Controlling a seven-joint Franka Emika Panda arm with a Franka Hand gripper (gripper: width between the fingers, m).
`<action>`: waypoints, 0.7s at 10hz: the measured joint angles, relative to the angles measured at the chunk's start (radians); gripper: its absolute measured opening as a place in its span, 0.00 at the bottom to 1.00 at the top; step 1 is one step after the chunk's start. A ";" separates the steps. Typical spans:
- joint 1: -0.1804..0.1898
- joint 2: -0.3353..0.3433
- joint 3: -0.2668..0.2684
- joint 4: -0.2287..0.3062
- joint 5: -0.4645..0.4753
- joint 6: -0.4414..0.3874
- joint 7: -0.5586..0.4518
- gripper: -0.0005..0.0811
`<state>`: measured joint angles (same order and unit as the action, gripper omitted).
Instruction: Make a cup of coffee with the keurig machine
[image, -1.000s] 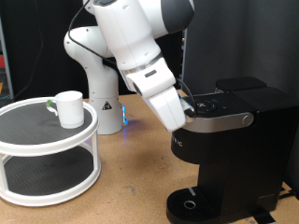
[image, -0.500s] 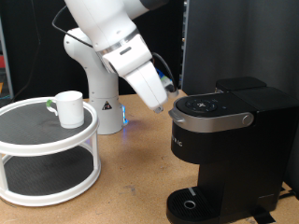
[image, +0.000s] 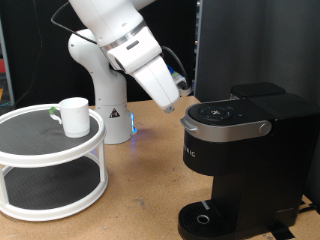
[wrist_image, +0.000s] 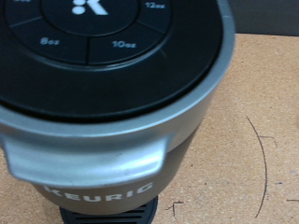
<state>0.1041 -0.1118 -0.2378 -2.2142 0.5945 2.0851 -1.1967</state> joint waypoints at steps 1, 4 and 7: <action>-0.001 0.000 -0.002 -0.001 -0.011 -0.021 -0.001 0.01; -0.013 -0.027 -0.032 -0.002 -0.017 -0.137 -0.039 0.01; -0.027 -0.059 -0.051 -0.003 -0.043 -0.213 -0.073 0.01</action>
<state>0.0774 -0.1711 -0.2888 -2.2174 0.5511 1.8717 -1.2693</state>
